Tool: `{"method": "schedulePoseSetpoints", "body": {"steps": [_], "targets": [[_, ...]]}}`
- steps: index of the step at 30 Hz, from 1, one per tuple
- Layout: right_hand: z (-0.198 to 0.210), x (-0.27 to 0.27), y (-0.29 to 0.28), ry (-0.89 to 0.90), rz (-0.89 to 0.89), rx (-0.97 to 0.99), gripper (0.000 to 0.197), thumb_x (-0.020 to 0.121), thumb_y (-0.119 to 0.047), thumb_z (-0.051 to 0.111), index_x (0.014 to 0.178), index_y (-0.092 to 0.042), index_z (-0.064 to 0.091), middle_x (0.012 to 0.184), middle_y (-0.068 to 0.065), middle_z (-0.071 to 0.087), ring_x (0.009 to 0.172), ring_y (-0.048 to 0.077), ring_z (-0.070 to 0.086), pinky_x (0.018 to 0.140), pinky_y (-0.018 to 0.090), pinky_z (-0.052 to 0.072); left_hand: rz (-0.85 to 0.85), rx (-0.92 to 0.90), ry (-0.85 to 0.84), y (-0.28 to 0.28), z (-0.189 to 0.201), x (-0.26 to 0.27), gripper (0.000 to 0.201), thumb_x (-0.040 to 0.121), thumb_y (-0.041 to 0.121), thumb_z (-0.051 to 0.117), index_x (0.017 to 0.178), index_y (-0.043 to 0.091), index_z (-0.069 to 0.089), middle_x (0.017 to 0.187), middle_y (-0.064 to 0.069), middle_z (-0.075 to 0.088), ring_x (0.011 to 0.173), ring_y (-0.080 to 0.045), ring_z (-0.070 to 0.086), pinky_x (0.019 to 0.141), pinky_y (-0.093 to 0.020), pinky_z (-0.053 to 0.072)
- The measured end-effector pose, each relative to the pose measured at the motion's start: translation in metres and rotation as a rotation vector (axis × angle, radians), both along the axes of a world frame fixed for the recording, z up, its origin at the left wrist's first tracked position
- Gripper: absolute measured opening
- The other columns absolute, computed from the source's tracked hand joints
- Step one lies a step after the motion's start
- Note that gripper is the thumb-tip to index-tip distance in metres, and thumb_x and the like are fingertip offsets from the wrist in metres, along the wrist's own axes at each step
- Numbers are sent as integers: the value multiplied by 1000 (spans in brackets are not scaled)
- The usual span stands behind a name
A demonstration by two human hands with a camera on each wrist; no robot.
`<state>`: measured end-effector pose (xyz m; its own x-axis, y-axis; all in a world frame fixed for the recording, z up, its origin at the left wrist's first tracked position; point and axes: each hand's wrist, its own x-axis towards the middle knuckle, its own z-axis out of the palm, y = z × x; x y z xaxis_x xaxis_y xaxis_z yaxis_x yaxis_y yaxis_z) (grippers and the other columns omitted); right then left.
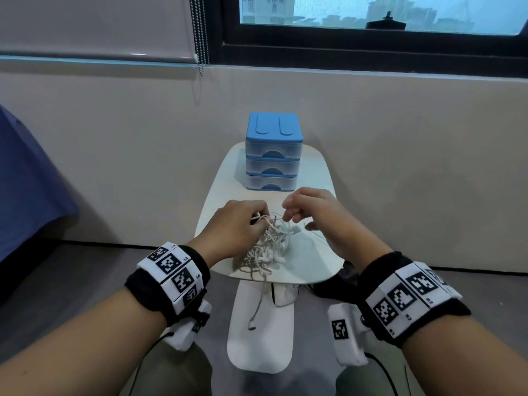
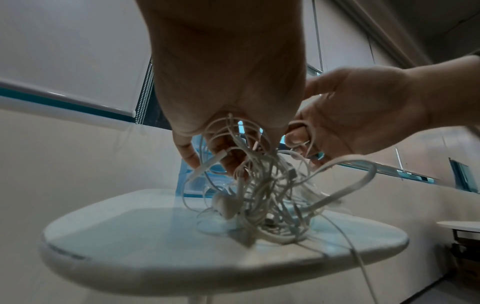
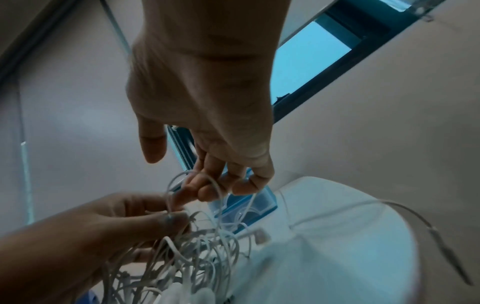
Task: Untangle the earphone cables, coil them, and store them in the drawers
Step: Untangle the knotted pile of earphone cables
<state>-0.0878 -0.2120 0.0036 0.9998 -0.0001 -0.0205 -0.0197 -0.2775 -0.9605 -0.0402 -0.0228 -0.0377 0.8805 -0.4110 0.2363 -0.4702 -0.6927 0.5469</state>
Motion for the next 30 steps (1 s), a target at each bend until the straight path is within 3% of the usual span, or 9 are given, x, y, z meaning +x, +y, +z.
{"method": "schedulePoseSetpoints", "body": {"steps": [4,8,11,15,18,20,23,27,30], "targets": [[15,3,15,41,139,-314,41,94,-48,64,90,-7,70,67,8,69,62,15,60,66,32,49,-26,11,-14,-3,10,-4,12,96,28,60,93,37,67,73,9,66,69,-18,61,61,-34,46],[26,6,23,-23,144,-594,25,98,-27,64,85,-7,70,78,6,64,65,18,53,56,29,45,-26,40,-47,-4,14,-6,21,97,27,57,78,34,53,66,8,58,65,-19,52,57,-34,33],[32,2,23,-121,204,-158,23,101,-12,58,79,-14,60,81,4,62,67,11,52,62,25,41,-33,51,-32,-3,13,-5,16,98,31,60,87,39,52,64,8,56,63,-10,52,64,-34,33],[41,-2,17,-191,225,366,23,107,-21,47,84,-22,50,101,2,71,90,14,62,85,37,38,-19,47,15,-1,9,-2,11,98,28,61,89,33,60,65,8,59,66,-8,54,73,-36,38],[43,-3,14,-186,181,552,27,107,-18,45,80,-15,46,67,6,54,60,21,53,68,35,47,0,10,44,1,8,0,13,98,32,63,86,34,61,68,9,63,68,-10,57,75,-37,40],[37,1,13,-177,43,359,30,105,-21,52,78,-17,42,55,-3,41,49,15,37,57,34,42,12,-6,43,0,10,0,13,98,34,63,86,35,61,69,9,65,68,-8,57,75,-37,40],[25,5,10,-133,-61,-99,24,95,-31,70,89,-17,52,51,-13,48,46,13,41,52,32,44,39,1,0,-2,13,-1,17,100,35,60,84,36,57,69,10,64,69,-4,55,82,-41,44],[17,4,14,-67,64,-667,21,87,-41,77,89,-23,65,82,-2,62,69,16,60,54,25,43,47,59,-63,-5,14,-6,18,102,41,56,86,34,53,68,13,59,69,0,50,89,-42,41],[17,7,17,-77,46,-798,8,93,-26,69,89,-21,73,92,4,68,79,21,61,61,27,43,58,79,-75,-6,10,-9,18,101,45,56,88,32,54,69,13,57,69,-2,48,90,-42,40]]}}
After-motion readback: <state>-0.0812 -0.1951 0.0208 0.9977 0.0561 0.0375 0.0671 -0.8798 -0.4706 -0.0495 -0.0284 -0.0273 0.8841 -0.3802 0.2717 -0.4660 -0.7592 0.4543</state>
